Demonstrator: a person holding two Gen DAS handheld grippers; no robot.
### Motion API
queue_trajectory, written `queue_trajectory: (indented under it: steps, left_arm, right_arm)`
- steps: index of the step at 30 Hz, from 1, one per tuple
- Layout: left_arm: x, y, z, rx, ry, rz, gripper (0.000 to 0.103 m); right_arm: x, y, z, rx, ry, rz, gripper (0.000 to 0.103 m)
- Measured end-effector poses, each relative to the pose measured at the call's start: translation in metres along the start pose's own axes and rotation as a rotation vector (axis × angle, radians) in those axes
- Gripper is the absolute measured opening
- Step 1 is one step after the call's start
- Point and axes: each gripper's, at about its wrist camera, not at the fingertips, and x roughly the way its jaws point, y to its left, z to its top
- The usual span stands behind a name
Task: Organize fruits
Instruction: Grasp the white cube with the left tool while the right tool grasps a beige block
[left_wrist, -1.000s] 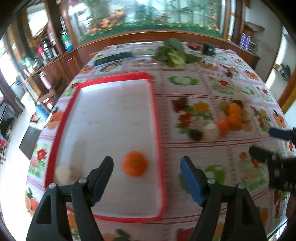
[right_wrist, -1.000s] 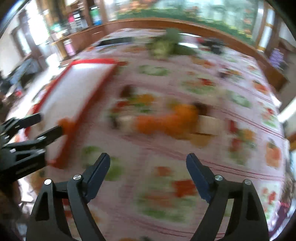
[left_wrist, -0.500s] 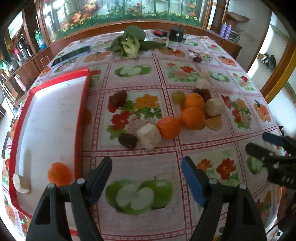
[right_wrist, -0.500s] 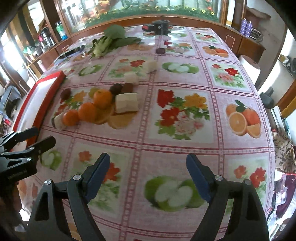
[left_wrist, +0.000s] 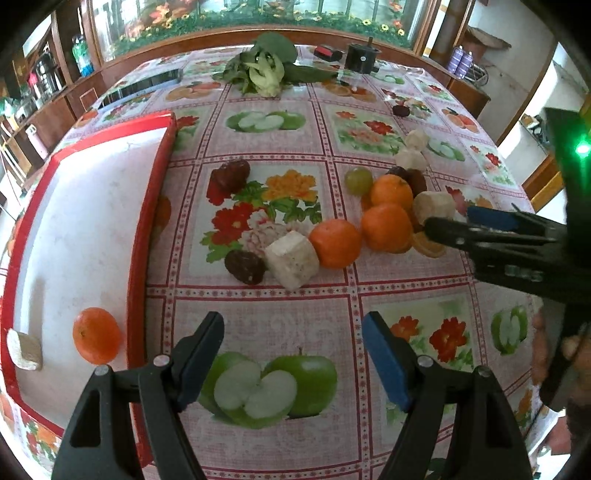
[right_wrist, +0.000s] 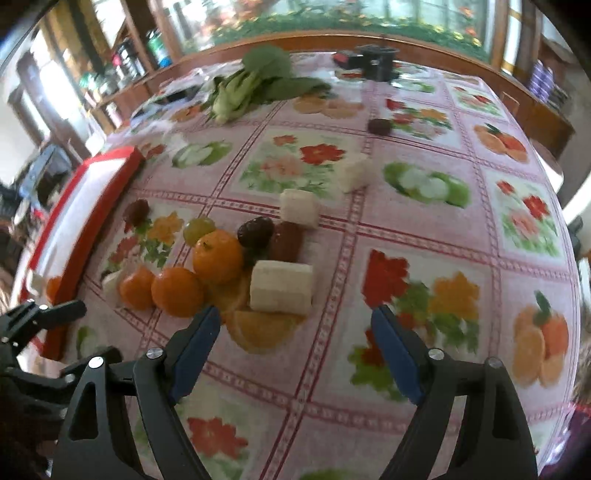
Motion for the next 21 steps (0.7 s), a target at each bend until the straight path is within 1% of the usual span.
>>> queue_trajectory:
  steps: [1, 2, 3, 4, 6, 9, 11, 15, 16, 17, 18, 19, 20, 21]
  left_arm:
    - [0.000, 0.000, 0.000, -0.003, -0.002, -0.006, 0.080]
    - [0.000, 0.000, 0.000, -0.007, -0.004, -0.011, 0.080]
    - [0.001, 0.001, 0.001, -0.013, -0.006, -0.018, 0.080]
    - [0.002, 0.002, 0.002, -0.021, -0.005, -0.026, 0.080]
    - [0.006, 0.004, 0.005, -0.051, 0.003, -0.044, 0.080]
    - [0.012, 0.008, 0.010, -0.097, 0.011, -0.068, 0.080]
    - [0.015, 0.007, 0.013, -0.108, 0.004, -0.066, 0.080]
    - [0.022, 0.000, 0.022, -0.070, -0.017, -0.029, 0.078]
    - [0.024, -0.002, 0.024, -0.053, -0.030, -0.017, 0.076]
    - [0.025, -0.004, 0.026, -0.033, -0.042, -0.008, 0.075]
    - [0.027, -0.006, 0.028, -0.016, -0.049, -0.012, 0.075]
    - [0.027, -0.007, 0.029, -0.009, -0.054, -0.016, 0.072]
    - [0.027, -0.008, 0.030, -0.001, -0.063, -0.030, 0.061]
    - [0.026, -0.009, 0.030, 0.013, -0.068, -0.063, 0.056]
  right_arm:
    - [0.004, 0.001, 0.000, -0.009, 0.013, -0.008, 0.064]
    - [0.003, 0.002, 0.001, -0.023, -0.006, -0.020, 0.060]
    - [0.002, 0.002, 0.001, -0.035, -0.009, -0.002, 0.045]
    - [0.002, 0.002, 0.001, -0.037, -0.012, 0.008, 0.035]
    - [0.002, -0.001, 0.000, -0.029, -0.019, 0.002, 0.035]
    - [-0.001, -0.010, -0.004, 0.013, -0.029, 0.034, 0.035]
    - [-0.005, -0.014, -0.007, 0.027, -0.032, 0.048, 0.035]
    - [-0.009, -0.022, -0.013, 0.055, -0.035, 0.071, 0.035]
    - [-0.009, -0.022, -0.012, 0.059, -0.035, 0.075, 0.035]
    - [-0.010, -0.022, -0.013, 0.063, -0.035, 0.080, 0.035]
    - [-0.010, -0.023, -0.014, 0.066, -0.035, 0.084, 0.035]
    - [-0.011, -0.023, -0.014, 0.068, -0.037, 0.084, 0.035]
    - [-0.011, -0.024, -0.014, 0.070, -0.038, 0.085, 0.035]
    - [-0.011, -0.024, -0.014, 0.072, -0.038, 0.088, 0.035]
